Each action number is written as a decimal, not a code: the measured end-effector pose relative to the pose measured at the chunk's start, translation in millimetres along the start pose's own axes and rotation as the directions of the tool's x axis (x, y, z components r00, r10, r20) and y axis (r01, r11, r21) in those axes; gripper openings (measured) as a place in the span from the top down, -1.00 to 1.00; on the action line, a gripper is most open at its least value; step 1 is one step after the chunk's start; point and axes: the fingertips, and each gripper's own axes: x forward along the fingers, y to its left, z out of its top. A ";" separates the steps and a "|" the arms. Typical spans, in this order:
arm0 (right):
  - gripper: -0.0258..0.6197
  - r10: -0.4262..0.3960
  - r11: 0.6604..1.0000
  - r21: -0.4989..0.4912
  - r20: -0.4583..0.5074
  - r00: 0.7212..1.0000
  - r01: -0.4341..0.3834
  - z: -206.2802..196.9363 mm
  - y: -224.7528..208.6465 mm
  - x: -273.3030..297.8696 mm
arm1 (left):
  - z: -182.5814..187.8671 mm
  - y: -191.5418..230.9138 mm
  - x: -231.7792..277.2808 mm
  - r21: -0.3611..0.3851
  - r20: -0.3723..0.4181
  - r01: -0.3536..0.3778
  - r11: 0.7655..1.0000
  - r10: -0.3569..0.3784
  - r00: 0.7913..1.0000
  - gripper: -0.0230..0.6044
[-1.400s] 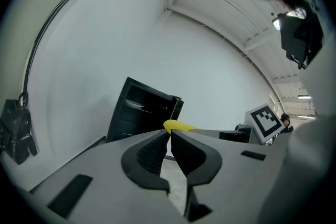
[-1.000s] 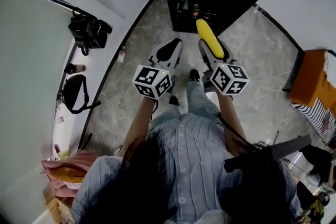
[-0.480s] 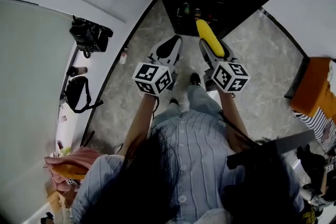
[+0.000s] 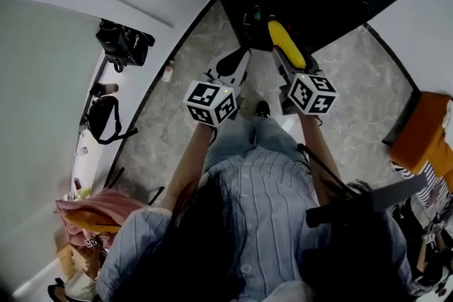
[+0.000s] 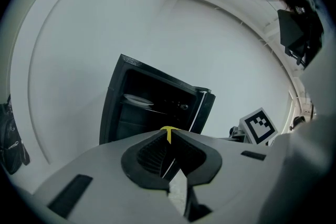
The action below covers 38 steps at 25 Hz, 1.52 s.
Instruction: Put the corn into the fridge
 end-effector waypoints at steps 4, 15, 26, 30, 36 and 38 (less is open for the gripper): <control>0.13 -0.006 1.000 -0.030 -0.012 1.000 0.005 3.0 -8.7 21.5 | -3.7 4.9 7.5 0.001 -0.019 0.006 1.000 -0.006 1.000 0.82; 0.13 -0.056 0.997 -0.062 -0.010 0.998 0.056 16.5 -41.1 92.9 | -12.2 32.3 43.9 0.003 -0.053 0.051 0.999 -0.051 0.997 0.82; 0.13 -0.136 0.985 -0.122 -0.077 0.988 0.126 0.0 -86.9 147.0 | -27.2 63.7 70.6 -0.042 -0.055 0.048 0.998 -0.051 0.997 0.82; 0.13 -0.154 0.974 -0.186 -0.119 0.981 0.130 -7.3 -102.8 172.6 | -30.8 75.6 77.7 -0.047 -0.064 0.043 0.998 -0.046 0.997 0.82; 0.13 -0.171 0.976 -0.163 -0.156 0.973 0.146 -16.9 -123.8 198.6 | -33.3 84.3 83.8 -0.048 -0.077 0.055 0.997 -0.058 0.995 0.82; 0.13 -0.184 0.973 -0.171 -0.171 0.968 0.155 -21.4 -128.4 207.0 | -34.6 87.3 84.9 -0.042 -0.085 0.057 0.997 -0.061 0.995 0.82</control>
